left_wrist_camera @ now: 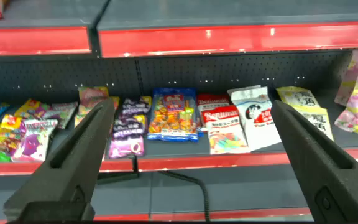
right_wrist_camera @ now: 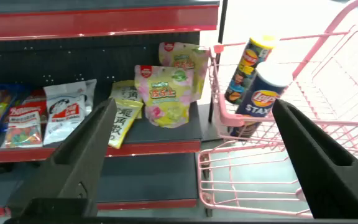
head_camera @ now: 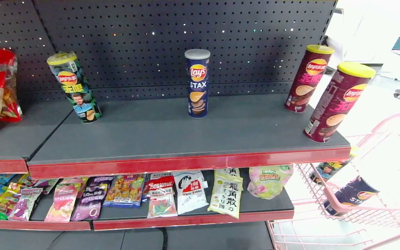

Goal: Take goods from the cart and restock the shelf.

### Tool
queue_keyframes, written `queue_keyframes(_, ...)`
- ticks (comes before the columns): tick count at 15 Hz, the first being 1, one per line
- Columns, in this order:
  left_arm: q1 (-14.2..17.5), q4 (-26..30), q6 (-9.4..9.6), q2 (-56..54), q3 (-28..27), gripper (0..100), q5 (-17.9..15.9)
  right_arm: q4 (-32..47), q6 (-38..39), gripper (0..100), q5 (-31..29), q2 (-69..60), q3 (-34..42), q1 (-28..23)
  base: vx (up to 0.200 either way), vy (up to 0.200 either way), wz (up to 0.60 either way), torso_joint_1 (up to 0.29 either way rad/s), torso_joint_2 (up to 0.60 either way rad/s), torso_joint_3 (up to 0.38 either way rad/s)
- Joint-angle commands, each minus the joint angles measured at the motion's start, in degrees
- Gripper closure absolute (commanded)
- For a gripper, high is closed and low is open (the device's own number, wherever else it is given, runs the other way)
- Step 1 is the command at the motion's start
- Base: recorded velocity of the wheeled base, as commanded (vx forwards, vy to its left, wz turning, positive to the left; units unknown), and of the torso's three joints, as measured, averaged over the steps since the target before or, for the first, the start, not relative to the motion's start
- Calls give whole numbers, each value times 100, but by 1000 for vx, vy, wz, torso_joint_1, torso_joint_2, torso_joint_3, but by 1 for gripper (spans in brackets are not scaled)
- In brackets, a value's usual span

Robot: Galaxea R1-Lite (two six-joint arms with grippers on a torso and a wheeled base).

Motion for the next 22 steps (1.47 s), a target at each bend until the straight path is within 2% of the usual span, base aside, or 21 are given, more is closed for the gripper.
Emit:
queue_keyframes(1,-1,0,0,5,-9,0,6,2,-2,0,-4,9,0,1,0,-200,0,2,2,7)
queue_keyframes(13,-1,0,0,5,0,0,6,2,-2,0,-13,0,0,1,0,-200,0,3,2,3)
queue_keyframes(22,-1,0,0,5,0,0,6,2,-2,0,-13,9,0,1,0,0,0,0,0,0)
